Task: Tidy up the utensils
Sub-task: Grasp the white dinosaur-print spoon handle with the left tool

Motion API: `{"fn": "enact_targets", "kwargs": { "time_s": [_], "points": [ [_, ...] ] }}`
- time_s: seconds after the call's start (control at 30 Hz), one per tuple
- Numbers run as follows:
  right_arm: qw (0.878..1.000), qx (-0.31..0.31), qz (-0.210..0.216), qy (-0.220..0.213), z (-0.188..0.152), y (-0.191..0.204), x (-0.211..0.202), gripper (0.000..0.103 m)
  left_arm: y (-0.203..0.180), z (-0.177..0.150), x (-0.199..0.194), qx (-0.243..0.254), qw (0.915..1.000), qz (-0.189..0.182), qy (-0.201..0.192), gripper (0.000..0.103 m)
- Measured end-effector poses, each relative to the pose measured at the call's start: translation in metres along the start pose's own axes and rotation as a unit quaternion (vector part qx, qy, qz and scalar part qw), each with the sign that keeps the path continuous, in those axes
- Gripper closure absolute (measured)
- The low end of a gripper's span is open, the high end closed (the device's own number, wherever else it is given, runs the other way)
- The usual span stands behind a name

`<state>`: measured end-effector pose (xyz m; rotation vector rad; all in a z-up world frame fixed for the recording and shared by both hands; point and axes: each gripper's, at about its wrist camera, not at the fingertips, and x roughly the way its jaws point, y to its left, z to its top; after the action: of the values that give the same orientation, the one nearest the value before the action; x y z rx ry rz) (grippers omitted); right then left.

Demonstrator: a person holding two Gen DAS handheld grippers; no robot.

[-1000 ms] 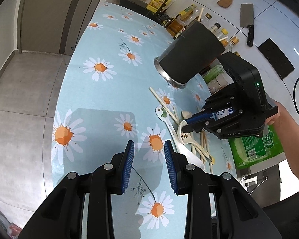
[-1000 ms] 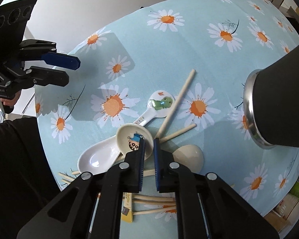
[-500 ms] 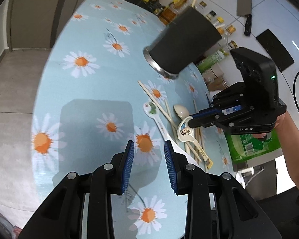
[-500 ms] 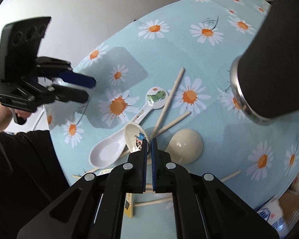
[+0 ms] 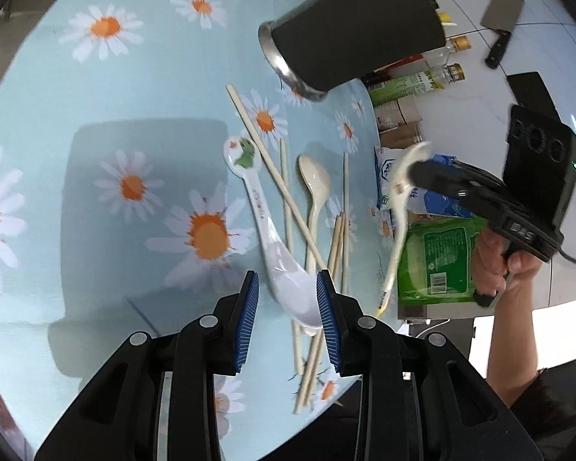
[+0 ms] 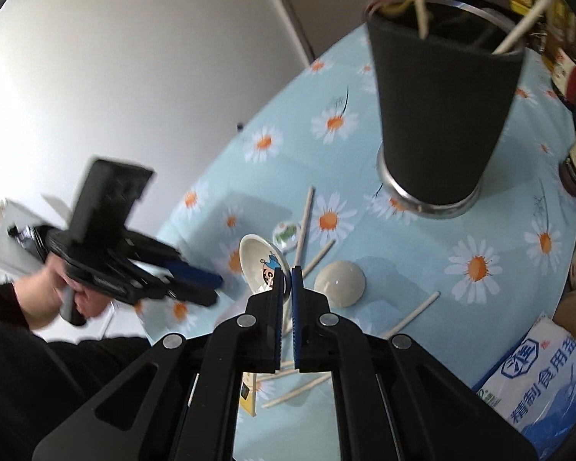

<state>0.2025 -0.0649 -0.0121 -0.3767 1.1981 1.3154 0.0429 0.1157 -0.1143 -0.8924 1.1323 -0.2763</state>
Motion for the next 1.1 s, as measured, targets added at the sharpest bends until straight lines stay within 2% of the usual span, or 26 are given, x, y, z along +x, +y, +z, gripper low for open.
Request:
{"fn": "enact_targets", "kwargs": {
  "time_s": [0.27, 0.57, 0.63, 0.7, 0.73, 0.83, 1.1],
  "points": [
    [0.997, 0.037, 0.026, -0.067, -0.016, -0.009, -0.034, 0.098, -0.007, 0.005, 0.021, -0.051, 0.9957, 0.07, 0.034, 0.073],
    [0.987, 0.084, 0.077, -0.117, -0.035, -0.03, -0.045, 0.098, -0.025, 0.013, 0.036, -0.068, 0.9884, 0.129, 0.041, 0.076],
    [0.985, 0.086, 0.086, -0.124, -0.038, -0.031, -0.048, 0.098, -0.026, 0.015, 0.038, -0.07, 0.9856, 0.148, 0.042, 0.081],
    [0.983, 0.09, 0.092, -0.129, -0.039, -0.032, -0.046, 0.098, -0.027, 0.015, 0.042, -0.071, 0.9833, 0.162, 0.045, 0.092],
    [0.982, 0.092, 0.097, -0.131, -0.039, -0.032, -0.047, 0.098, -0.028, 0.015, 0.044, -0.068, 0.9825, 0.167, 0.044, 0.093],
    [0.982, 0.093, 0.104, -0.131, -0.041, -0.034, -0.045, 0.098, -0.028, 0.017, 0.045, -0.072, 0.9813, 0.175, 0.035, 0.1],
    [0.978, 0.104, 0.119, -0.14, -0.045, -0.043, -0.049, 0.098, -0.028, 0.013, 0.041, -0.079, 0.9803, 0.181, 0.011, 0.101]
  ]
}}
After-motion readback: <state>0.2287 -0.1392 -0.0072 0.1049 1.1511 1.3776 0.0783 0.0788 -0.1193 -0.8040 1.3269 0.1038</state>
